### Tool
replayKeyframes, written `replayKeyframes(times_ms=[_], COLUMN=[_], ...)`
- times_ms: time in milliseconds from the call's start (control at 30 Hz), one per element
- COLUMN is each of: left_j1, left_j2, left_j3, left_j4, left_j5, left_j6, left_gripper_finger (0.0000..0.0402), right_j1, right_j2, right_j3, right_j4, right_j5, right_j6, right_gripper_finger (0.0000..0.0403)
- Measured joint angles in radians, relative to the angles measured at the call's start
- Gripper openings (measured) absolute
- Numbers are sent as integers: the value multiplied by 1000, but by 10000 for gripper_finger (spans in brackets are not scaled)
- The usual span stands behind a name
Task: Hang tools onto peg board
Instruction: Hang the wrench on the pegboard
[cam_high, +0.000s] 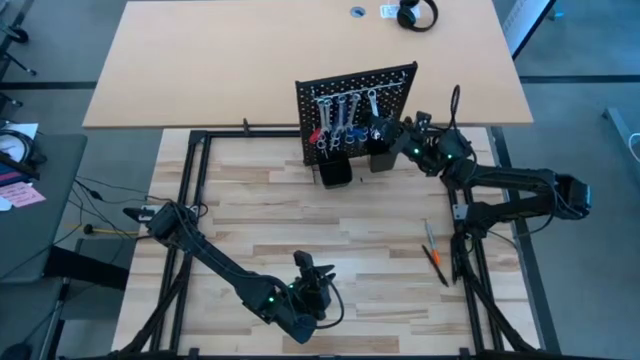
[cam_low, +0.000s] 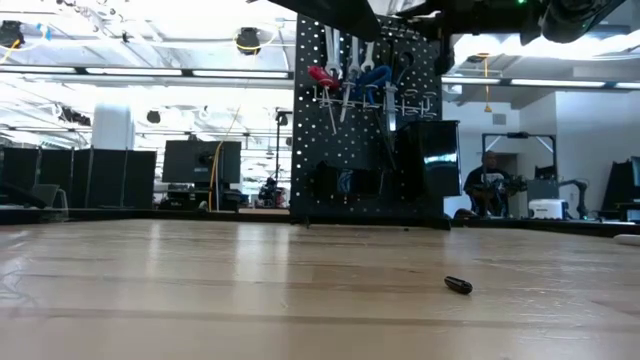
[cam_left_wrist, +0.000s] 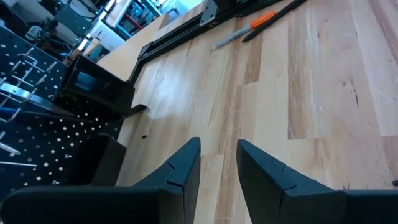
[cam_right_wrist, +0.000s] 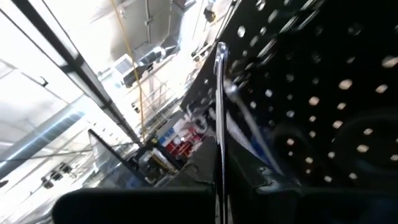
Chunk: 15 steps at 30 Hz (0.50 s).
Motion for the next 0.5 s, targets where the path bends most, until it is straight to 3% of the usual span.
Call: replayKeyframes(times_ms=[500], left_j1=[0], left_j2=[0], left_j3=[0], left_j4=[0], left_j5=[0], left_j6=[0], left_gripper_finger=[98], right_j1=[1], right_j2=[-1], right_j3=[0], right_j4=[-35], right_j5=[4], right_j6=[-6], right_gripper_finger=[22])
